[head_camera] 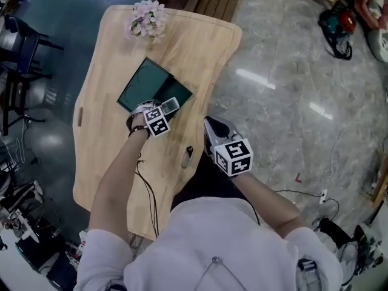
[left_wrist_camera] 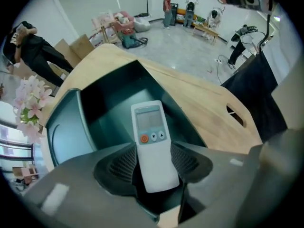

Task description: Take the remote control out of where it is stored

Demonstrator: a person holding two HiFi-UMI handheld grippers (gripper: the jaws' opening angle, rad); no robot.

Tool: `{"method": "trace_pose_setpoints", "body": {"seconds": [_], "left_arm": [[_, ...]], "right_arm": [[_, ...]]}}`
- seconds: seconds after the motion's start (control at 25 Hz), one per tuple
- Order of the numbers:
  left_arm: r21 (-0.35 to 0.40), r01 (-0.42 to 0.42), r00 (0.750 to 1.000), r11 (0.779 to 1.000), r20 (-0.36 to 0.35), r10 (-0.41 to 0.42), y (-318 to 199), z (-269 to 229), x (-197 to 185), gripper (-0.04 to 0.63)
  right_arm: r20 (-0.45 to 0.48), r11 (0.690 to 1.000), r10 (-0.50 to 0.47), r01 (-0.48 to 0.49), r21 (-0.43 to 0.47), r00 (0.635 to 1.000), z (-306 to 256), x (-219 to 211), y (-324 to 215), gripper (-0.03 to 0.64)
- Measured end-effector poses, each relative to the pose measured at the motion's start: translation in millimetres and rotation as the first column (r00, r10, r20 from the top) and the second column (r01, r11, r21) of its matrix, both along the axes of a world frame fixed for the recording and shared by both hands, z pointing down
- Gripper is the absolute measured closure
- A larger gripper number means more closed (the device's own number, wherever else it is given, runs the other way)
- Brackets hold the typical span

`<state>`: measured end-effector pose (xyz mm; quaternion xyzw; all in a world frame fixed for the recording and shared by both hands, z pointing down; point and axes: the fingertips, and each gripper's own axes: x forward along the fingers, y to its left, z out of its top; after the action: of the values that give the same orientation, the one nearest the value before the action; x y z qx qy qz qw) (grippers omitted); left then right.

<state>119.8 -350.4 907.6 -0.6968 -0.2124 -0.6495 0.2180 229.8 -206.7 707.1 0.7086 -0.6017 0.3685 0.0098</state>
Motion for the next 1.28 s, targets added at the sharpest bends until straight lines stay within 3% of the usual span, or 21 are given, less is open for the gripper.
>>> {"method": "trace_pose_setpoints", "body": {"seconds": [0.08, 0.32, 1.08, 1.28], "left_arm": [[-0.003, 0.011, 0.999, 1.0, 0.033, -0.011, 0.1, 4.5, 0.2, 0.344], [-0.015, 0.045, 0.996, 0.999, 0.072, -0.044, -0.3, 5.8, 5.2, 0.341], [-0.031, 0.107, 0.989, 0.994, 0.108, -0.103, 12.6, 19.8, 9.6, 0.314], [-0.027, 0.118, 0.99, 0.993, 0.082, -0.116, 13.3, 19.0, 13.4, 0.32]], "right_arm": [[0.003, 1.0, 0.016, -0.016, -0.006, 1.0, 3.4, 4.6, 3.5, 0.589], [0.006, 0.999, 0.024, -0.024, -0.027, 1.0, 9.4, 5.3, 8.3, 0.589], [0.001, 0.998, -0.014, 0.014, -0.06, 1.0, 18.0, -7.0, 6.9, 0.589], [0.0, 0.998, -0.01, 0.01, -0.068, 1.0, 20.1, -5.7, 8.6, 0.589]]}}
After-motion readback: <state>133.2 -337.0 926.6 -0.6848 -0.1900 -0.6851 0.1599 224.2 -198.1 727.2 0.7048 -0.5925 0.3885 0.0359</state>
